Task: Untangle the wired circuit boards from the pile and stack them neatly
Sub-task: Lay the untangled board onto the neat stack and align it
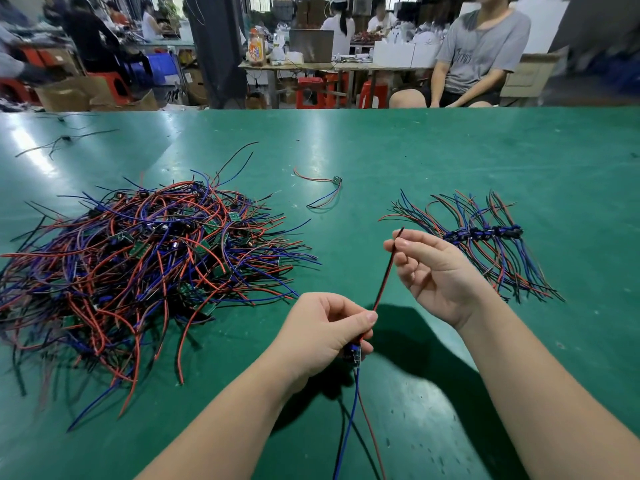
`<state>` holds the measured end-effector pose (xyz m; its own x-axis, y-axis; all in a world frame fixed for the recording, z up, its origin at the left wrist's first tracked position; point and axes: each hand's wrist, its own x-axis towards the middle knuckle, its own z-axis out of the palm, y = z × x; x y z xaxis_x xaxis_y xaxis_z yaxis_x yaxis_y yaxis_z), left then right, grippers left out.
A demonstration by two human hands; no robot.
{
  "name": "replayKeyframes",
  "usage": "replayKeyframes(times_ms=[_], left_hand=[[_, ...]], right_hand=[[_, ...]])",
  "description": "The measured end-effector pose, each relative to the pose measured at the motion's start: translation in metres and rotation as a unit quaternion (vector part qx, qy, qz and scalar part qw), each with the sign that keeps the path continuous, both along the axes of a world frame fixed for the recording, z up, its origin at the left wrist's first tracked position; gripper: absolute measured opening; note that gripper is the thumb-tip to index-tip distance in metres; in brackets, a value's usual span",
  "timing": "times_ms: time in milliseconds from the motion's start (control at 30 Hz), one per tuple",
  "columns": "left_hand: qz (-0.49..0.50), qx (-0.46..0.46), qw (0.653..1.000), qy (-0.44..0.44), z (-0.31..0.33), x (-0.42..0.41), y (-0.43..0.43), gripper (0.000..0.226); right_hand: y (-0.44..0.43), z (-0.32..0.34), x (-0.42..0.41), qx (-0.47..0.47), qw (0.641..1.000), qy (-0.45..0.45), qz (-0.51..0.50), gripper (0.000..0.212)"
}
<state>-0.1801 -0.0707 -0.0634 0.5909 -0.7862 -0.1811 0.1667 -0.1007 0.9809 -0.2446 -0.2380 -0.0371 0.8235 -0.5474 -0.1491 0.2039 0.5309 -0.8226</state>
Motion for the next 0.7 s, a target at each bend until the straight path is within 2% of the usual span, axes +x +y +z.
replayKeyframes(times_ms=[133,233,367,533,700], left_hand=[[0.004,0.007,1.000,0.001,-0.0005,0.0012,-0.0006,0.015],[0.009,0.013,1.000,0.001,-0.0018,0.0022,-0.0001,0.015],[0.015,0.022,1.000,-0.009,-0.0036,0.0037,0.0014,0.016],[0.012,0.031,0.999,-0.018,-0.0042,0.0037,-0.0001,0.016],[0.010,0.048,0.998,-0.048,-0.0071,0.0035,0.0009,0.019]], right_hand=[[0.0000,0.0039,0.0005,0.006,0.999,0.010,-0.030,0.011],[0.0023,0.0032,0.0012,0.027,0.998,0.008,-0.049,0.021],[0.0068,0.0040,0.0025,0.028,0.998,-0.005,-0.058,0.013],[0.0039,0.0066,-0.0010,0.006,0.998,0.025,-0.053,0.014],[-0.0016,0.0077,-0.0045,0.041,0.995,0.077,-0.040,0.019]])
